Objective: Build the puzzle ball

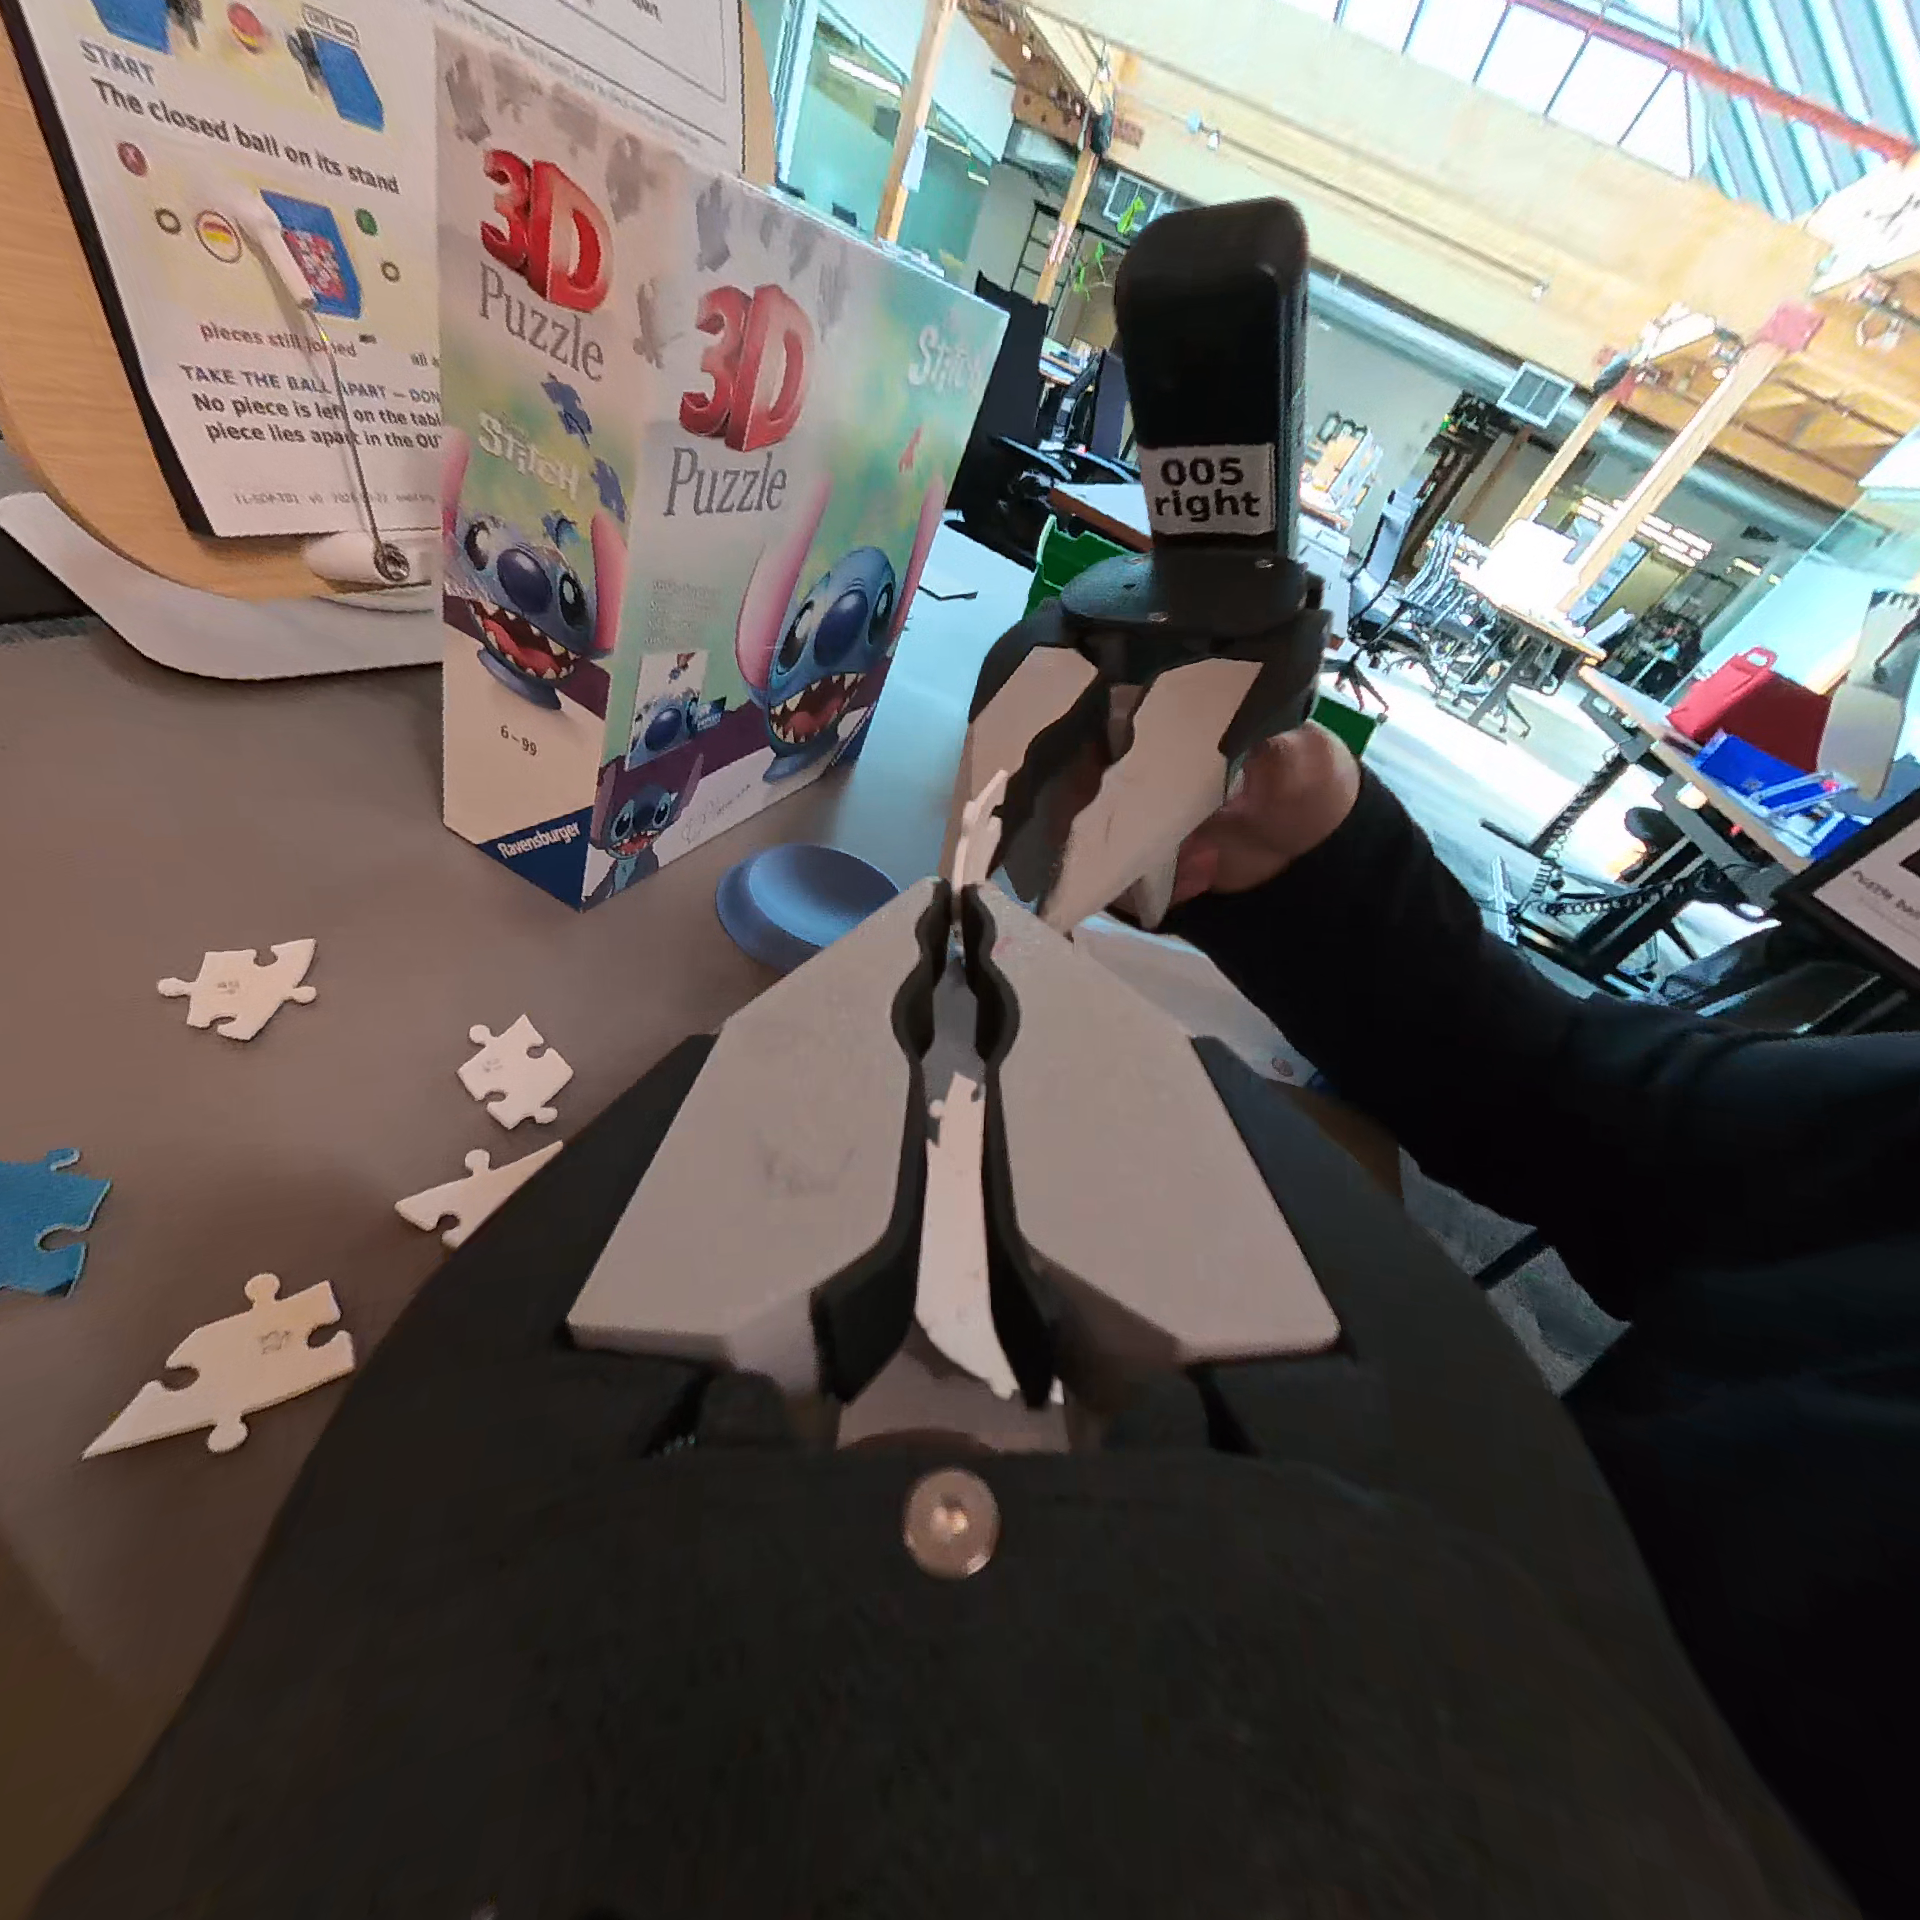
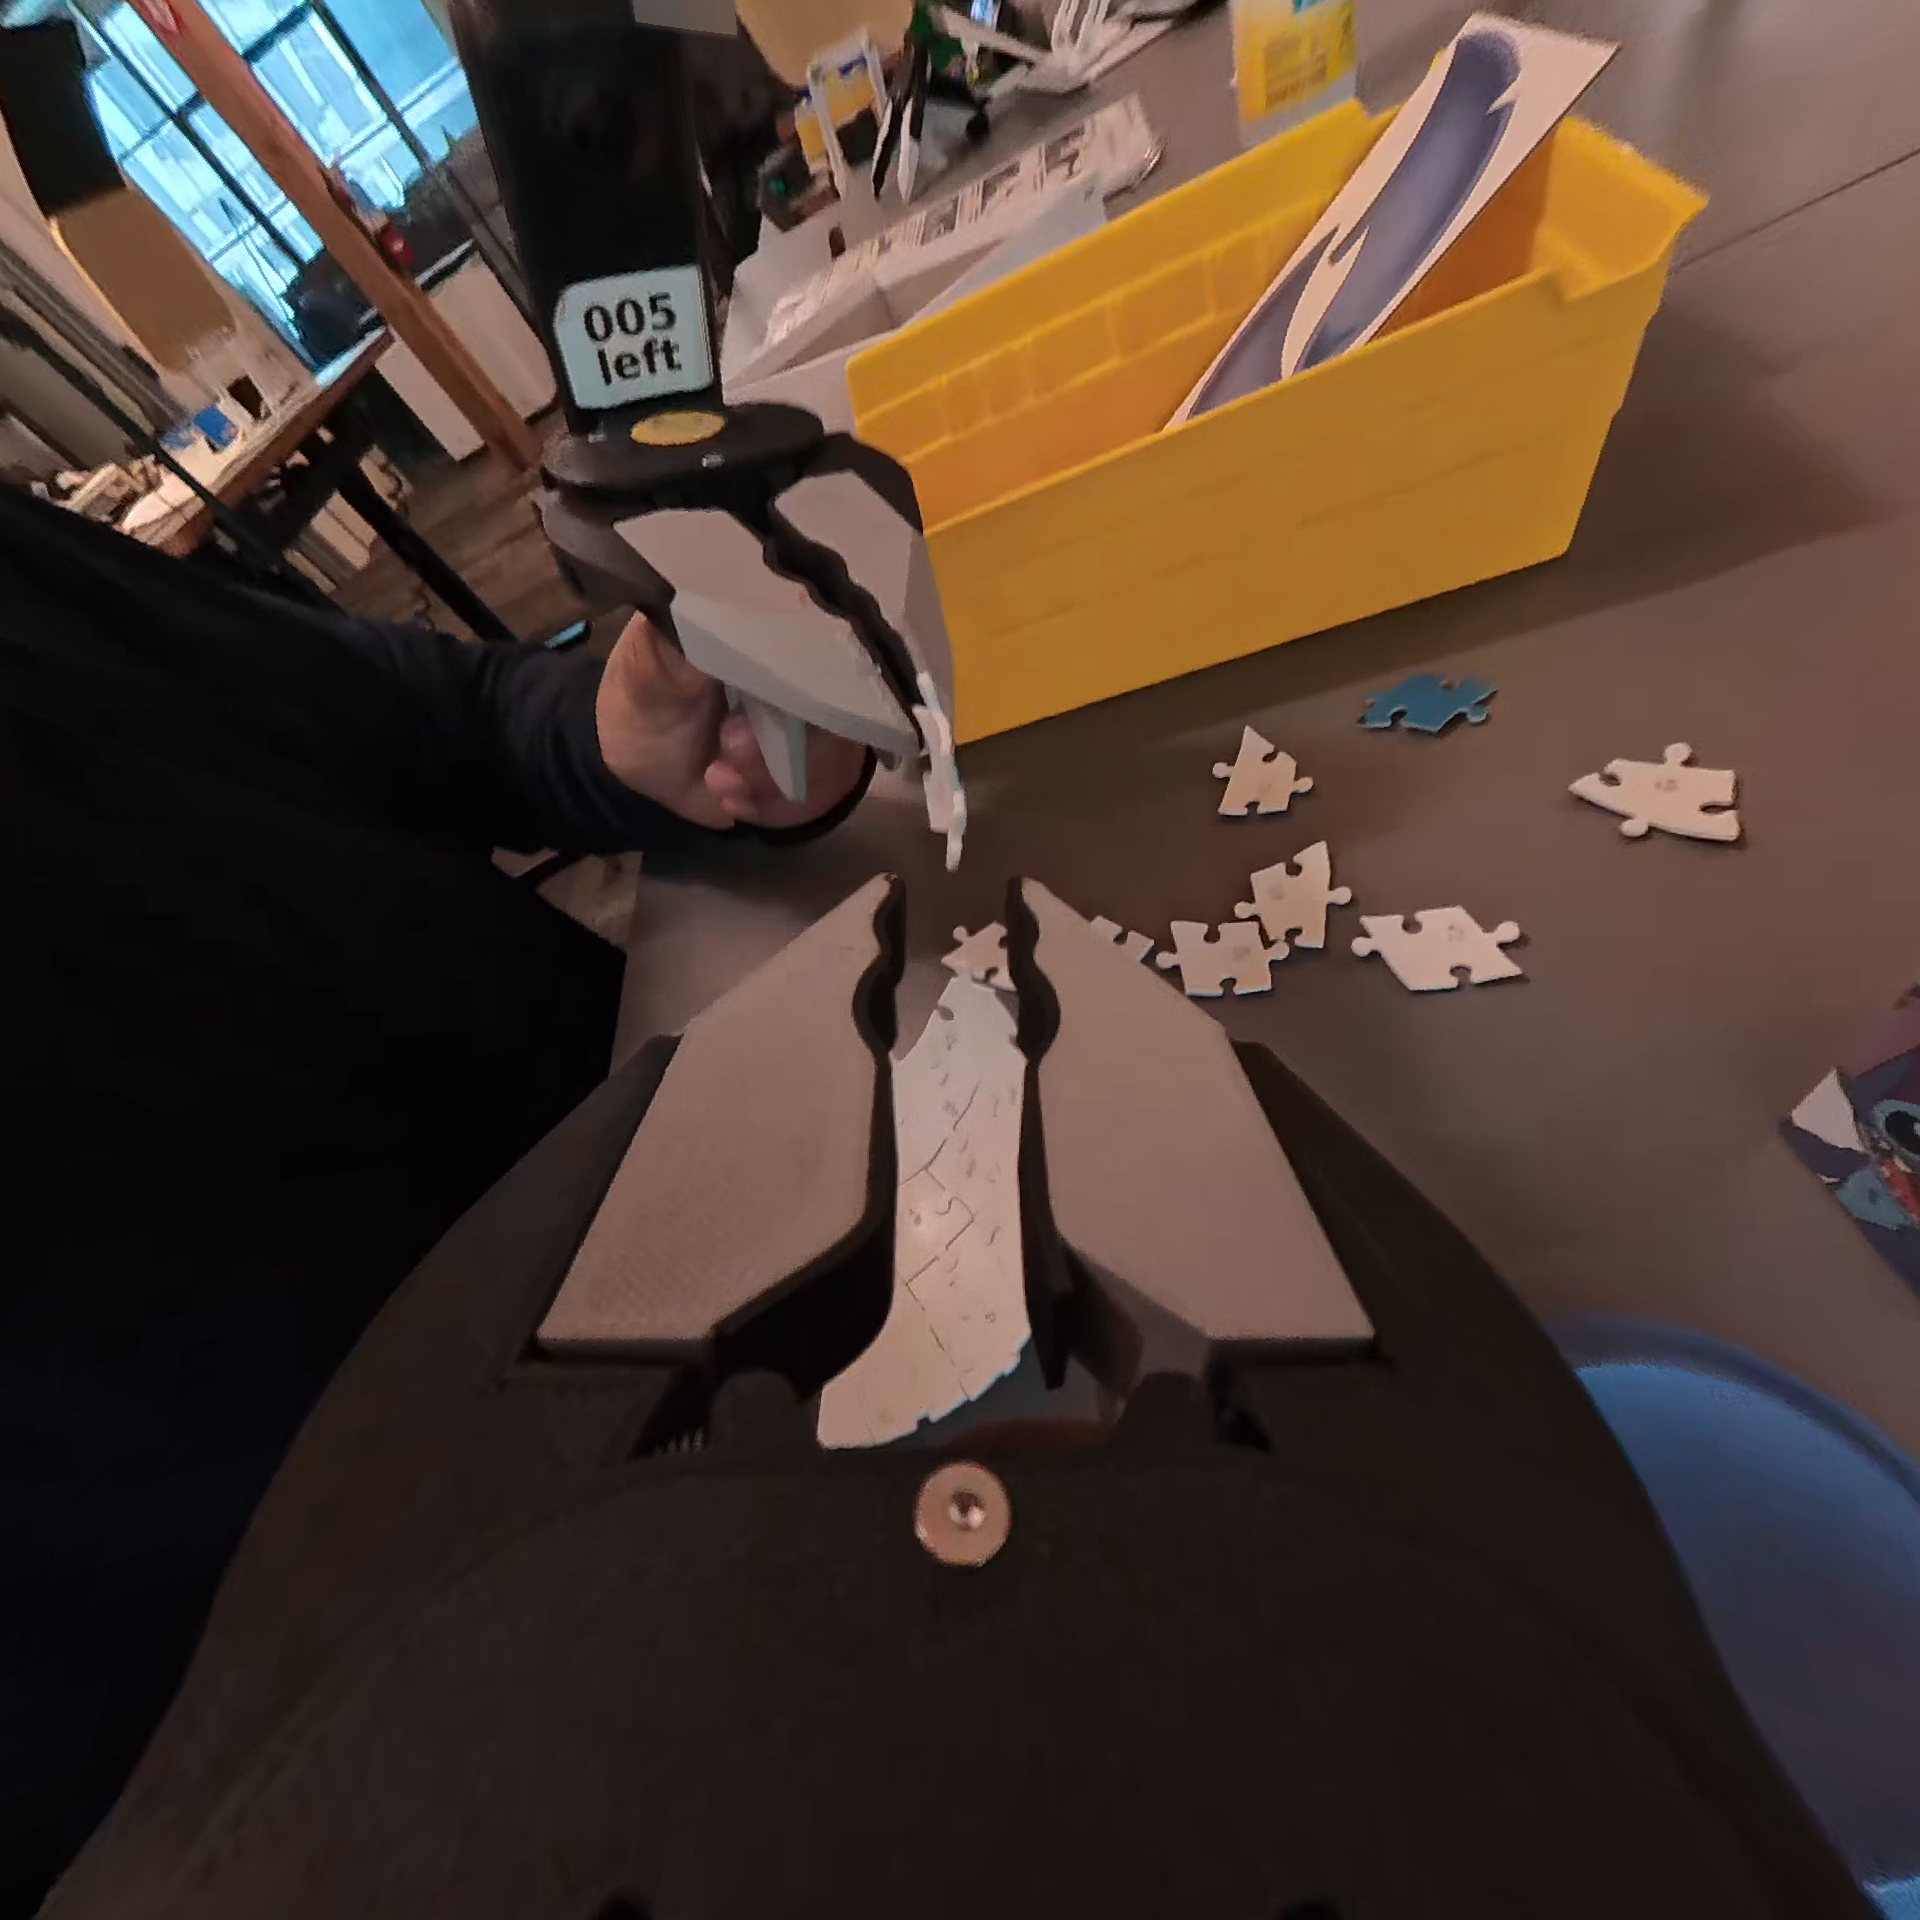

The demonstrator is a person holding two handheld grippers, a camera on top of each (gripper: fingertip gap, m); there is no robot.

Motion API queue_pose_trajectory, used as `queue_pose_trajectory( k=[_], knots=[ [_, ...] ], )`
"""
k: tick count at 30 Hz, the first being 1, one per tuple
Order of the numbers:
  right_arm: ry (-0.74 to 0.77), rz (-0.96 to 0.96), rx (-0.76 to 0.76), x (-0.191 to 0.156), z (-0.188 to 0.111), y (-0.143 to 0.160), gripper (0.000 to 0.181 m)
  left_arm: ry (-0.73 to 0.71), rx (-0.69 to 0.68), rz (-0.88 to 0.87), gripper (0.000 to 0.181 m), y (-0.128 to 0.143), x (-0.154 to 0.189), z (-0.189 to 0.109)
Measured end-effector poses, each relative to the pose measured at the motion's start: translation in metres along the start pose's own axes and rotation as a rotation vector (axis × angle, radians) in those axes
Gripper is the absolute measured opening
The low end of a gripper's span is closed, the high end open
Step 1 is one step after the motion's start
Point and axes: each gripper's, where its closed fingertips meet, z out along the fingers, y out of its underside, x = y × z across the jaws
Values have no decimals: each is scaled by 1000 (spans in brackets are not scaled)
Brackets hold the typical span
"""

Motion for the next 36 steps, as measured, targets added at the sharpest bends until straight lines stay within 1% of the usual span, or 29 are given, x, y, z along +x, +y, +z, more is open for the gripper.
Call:
queue_pose_trajectory(
  k=[3, 7, 12, 18, 23, 25, 27, 29, 32, 34, 36],
  knots=[
    [5, -21, 45, -3, -2, -7, 0, 25, -6, -39, 0, 6, 6, 6],
    [22, -31, 16, -1, -3, -2, 0, 16, -50, -36, 0, 19, 6, 11],
    [38, -39, -27, 0, 0, 5, 0, 43, -150, -53, 1, 40, 6, 16],
    [21, -15, -20, 0, 5, 7, 0, 14, -194, -5, 1, 47, 5, 18],
    [33, -16, -56, 5, 6, 16, 0, 26, -275, -11, 5, 62, 4, 19],
    [61, -19, -69, 10, 1, 17, 0, 0, -321, 1, 18, 69, -3, 16],
    [84, -13, -91, 15, -8, 21, 0, -43, -361, 23, 27, 74, -11, 12],
    [110, -14, -139, 21, -14, 31, 0, -78, -416, 33, 28, 80, -20, 6],
    [130, -36, -213, 24, -16, 43, 0, -42, -501, -16, 30, 89, -22, 4],
    [139, -65, -256, 22, -15, 49, 0, 6, -536, -79, 36, 92, -19, 7],
    [153, -112, -296, 18, -14, 53, 0, 49, -571, -102, 40, 93, -13, 10]
  ],
)
